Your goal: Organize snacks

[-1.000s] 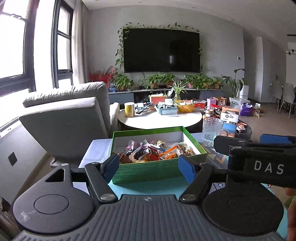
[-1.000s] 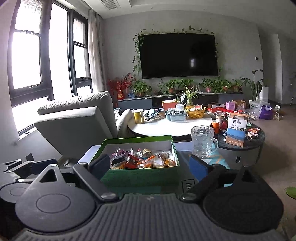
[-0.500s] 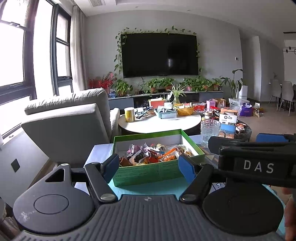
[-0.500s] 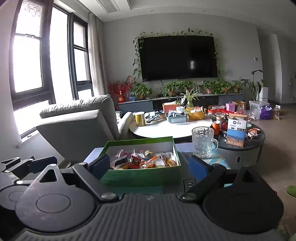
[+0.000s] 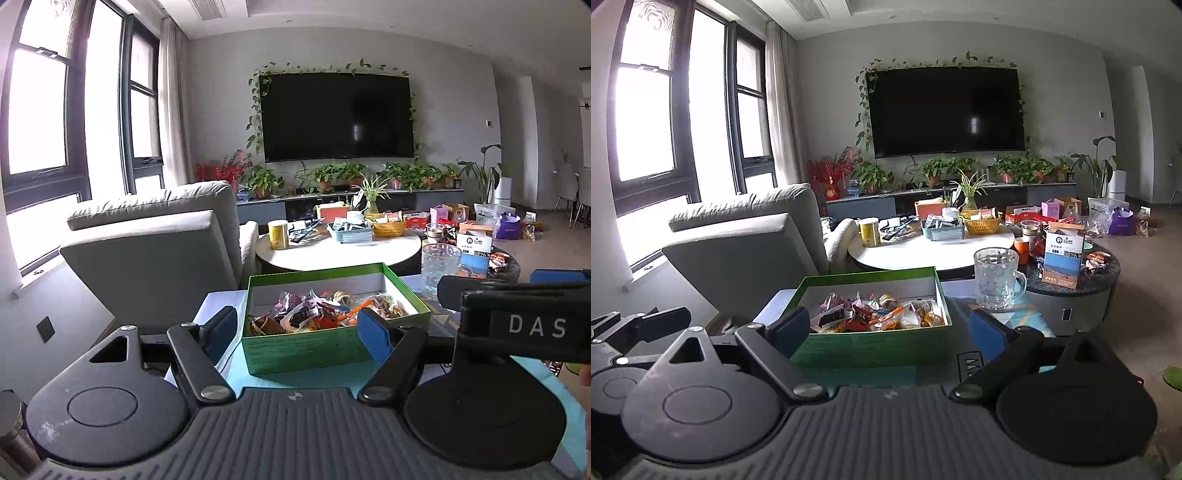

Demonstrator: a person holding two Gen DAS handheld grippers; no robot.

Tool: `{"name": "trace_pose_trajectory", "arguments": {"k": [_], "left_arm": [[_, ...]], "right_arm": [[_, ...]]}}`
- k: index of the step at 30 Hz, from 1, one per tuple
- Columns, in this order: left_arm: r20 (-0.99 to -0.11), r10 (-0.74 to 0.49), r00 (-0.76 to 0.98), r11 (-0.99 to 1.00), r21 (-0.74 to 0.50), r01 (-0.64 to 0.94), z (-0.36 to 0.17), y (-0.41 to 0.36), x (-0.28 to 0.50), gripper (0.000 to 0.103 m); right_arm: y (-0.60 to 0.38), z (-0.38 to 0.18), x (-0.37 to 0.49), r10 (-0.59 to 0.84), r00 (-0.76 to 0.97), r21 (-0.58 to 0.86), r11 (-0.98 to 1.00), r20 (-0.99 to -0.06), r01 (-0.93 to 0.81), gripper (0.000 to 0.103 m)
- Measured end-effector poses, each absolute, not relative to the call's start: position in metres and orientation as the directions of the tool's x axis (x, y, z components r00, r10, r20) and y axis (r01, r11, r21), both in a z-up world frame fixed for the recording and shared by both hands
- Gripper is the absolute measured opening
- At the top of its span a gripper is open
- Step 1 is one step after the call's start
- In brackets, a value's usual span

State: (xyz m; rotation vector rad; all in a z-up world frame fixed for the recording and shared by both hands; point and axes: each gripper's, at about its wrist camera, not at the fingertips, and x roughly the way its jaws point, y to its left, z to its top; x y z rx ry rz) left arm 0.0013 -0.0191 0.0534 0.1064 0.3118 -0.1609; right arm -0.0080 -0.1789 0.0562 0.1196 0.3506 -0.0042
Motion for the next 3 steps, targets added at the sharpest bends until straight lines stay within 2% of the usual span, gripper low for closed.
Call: {"name": "trace_pose_trajectory", "arguments": {"k": [3], "left_arm": [[-0.318, -0.140, 0.938, 0.982, 0.074, 0.171, 0.0540, -0.0170, 0.0021, 0.069]], "right_arm": [[-0.1763, 0.0570, -0.0079, 0.017, 0.939, 0.107, 0.994, -0.343, 0.021, 0.041]]}}
